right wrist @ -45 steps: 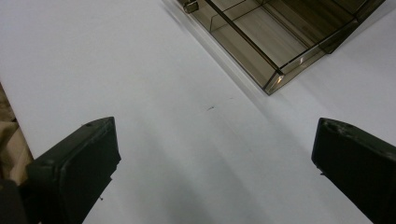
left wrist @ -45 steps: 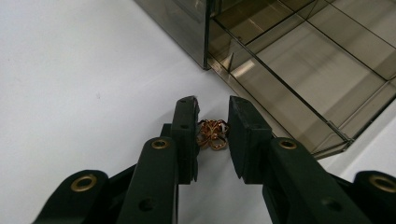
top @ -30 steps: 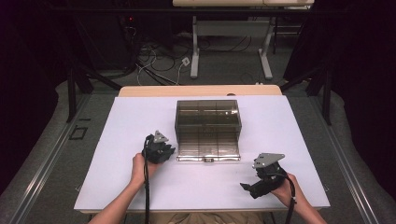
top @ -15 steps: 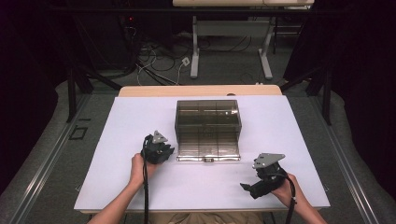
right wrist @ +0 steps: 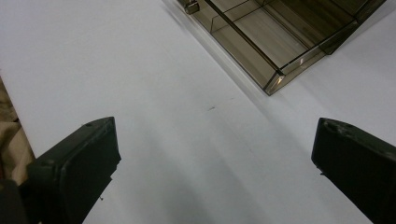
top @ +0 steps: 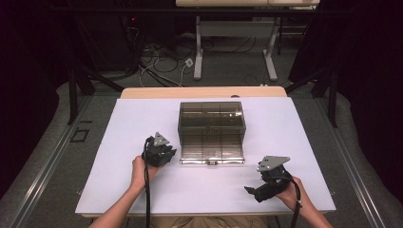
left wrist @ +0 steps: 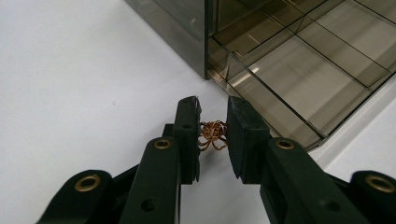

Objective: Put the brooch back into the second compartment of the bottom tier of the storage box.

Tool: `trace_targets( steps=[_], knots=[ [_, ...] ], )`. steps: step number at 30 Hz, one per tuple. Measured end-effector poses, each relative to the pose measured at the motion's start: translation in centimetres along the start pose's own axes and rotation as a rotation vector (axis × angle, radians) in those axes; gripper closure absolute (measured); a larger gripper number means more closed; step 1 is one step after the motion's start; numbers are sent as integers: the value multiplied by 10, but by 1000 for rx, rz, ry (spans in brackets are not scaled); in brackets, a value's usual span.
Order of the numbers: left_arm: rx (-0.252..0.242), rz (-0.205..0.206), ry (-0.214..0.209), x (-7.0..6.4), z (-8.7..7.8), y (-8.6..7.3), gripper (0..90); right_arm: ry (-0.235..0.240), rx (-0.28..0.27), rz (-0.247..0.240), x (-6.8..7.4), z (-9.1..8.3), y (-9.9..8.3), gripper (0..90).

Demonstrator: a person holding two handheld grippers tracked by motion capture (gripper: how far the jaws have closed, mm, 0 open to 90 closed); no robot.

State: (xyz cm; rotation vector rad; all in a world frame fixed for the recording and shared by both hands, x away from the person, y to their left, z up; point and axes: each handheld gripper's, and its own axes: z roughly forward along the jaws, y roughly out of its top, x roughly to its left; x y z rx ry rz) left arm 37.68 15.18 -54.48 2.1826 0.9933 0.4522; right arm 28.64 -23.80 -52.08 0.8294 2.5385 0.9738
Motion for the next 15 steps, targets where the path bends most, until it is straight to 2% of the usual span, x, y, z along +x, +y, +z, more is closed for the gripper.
trace_targets(
  steps=[15],
  knots=[
    [-15,9,10,-3,-8,4,745,2,1,-2,0,0,0,4]
  ],
)
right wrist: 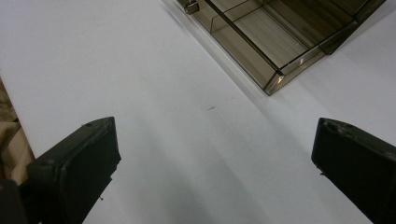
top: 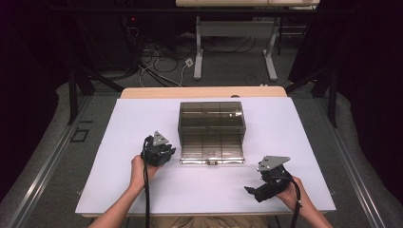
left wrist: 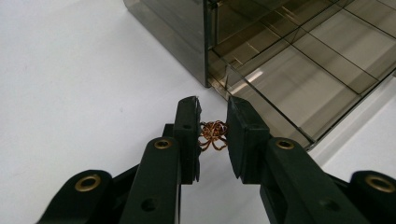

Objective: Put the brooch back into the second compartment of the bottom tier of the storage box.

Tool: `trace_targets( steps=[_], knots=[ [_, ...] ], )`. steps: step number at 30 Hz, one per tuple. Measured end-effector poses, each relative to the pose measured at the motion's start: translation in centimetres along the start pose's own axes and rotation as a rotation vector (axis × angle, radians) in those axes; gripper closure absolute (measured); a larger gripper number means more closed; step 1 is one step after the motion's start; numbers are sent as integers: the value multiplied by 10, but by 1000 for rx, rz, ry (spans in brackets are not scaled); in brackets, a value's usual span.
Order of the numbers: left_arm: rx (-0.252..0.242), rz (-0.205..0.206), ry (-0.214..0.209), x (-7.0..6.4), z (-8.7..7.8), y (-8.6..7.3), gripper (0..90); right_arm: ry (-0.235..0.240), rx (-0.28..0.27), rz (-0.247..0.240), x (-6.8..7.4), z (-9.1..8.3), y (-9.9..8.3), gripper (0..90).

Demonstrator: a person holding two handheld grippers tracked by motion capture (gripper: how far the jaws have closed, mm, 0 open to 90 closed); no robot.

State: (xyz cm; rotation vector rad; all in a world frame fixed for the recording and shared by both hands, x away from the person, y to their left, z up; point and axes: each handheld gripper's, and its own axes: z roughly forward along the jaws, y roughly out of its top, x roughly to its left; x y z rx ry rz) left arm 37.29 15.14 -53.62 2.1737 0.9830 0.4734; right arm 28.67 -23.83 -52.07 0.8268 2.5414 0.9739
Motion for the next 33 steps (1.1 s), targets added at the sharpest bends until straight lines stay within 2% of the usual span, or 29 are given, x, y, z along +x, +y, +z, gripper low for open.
trace_targets(
  steps=[13,33],
  knots=[
    [-11,19,7,-6,-2,4,747,7,7,1,0,0,0,4],
    [-36,40,-20,-19,-5,15,746,4,8,2,0,1,0,4]
  ],
)
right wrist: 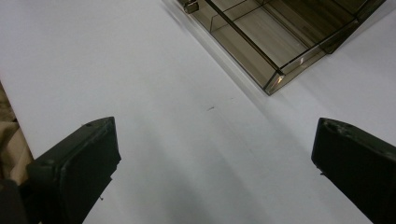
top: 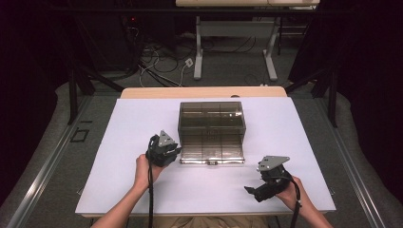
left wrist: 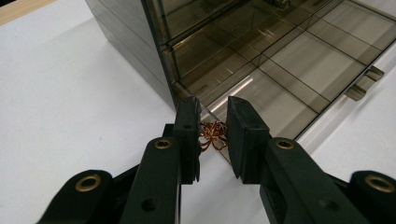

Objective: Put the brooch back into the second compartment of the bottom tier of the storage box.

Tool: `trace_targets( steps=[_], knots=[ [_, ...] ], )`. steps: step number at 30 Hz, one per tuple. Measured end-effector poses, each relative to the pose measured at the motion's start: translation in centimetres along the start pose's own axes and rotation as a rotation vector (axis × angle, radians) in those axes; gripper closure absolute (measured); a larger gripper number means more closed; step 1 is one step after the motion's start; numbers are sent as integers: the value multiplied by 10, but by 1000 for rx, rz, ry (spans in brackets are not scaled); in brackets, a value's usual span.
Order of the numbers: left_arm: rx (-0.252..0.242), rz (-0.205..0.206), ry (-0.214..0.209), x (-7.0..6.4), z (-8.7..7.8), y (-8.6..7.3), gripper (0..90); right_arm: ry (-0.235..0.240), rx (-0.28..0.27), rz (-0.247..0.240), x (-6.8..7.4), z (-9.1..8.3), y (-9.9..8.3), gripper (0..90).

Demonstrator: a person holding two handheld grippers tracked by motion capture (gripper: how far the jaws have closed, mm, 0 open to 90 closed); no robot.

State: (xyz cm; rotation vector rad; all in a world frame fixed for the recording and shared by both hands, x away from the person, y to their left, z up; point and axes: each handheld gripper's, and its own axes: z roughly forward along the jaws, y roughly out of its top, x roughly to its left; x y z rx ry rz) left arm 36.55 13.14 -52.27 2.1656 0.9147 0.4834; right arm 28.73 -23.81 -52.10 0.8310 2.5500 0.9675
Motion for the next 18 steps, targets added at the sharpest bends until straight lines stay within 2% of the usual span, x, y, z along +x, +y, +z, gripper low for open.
trace_targets(
  steps=[18],
  knots=[
    [-18,25,-19,-14,2,10,746,-4,2,2,0,0,0,4]
  ],
)
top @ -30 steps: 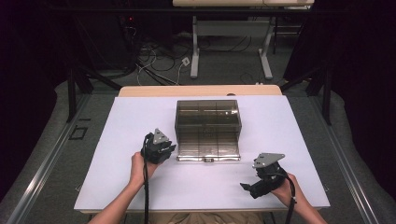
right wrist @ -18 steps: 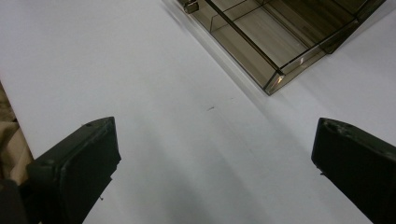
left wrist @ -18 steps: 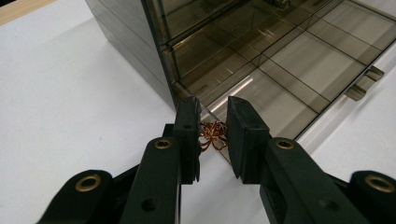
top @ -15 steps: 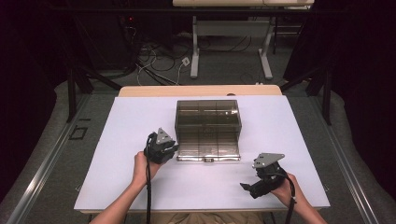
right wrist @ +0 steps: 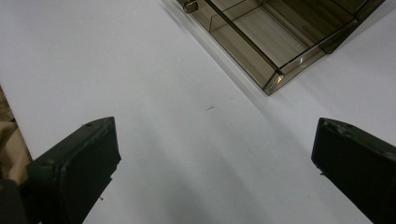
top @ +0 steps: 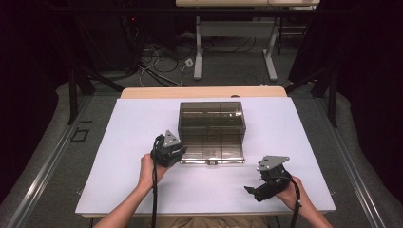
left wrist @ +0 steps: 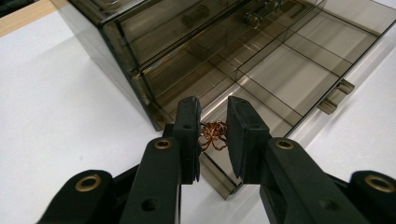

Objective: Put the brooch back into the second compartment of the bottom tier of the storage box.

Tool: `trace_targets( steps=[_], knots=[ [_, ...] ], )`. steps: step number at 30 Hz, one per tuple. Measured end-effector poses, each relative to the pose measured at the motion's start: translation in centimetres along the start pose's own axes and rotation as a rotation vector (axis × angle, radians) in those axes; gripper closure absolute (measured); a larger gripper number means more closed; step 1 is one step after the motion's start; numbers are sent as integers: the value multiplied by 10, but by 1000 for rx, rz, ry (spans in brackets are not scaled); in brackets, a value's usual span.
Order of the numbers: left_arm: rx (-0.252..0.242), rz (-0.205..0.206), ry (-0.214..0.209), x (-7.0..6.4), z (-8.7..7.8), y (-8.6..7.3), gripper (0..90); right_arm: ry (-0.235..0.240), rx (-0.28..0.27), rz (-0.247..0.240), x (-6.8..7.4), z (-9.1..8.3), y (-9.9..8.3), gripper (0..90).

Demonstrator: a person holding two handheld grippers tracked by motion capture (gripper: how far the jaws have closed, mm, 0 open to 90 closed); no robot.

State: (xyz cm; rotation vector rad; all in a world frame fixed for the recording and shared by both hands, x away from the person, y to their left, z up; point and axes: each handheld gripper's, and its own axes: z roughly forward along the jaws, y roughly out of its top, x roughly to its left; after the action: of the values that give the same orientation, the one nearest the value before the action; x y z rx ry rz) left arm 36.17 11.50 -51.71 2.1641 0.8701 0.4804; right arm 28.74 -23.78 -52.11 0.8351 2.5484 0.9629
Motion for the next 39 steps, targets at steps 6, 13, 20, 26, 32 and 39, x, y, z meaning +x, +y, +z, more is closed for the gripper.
trace_targets(
  steps=[6,13,20,26,32,39],
  knots=[
    [1,9,-5,-2,2,3,747,1,0,0,0,0,0,4],
    [-8,3,-13,-5,5,6,747,0,1,-1,0,0,0,4],
    [-11,13,-21,-9,8,8,747,0,1,-1,0,0,0,4],
    [-13,17,-25,-10,9,10,747,-1,1,-2,0,0,0,4],
    [-17,22,-29,-13,10,12,746,0,1,0,0,0,0,4],
    [-17,34,-38,-18,13,14,746,-1,1,-3,0,0,0,4]
  ],
)
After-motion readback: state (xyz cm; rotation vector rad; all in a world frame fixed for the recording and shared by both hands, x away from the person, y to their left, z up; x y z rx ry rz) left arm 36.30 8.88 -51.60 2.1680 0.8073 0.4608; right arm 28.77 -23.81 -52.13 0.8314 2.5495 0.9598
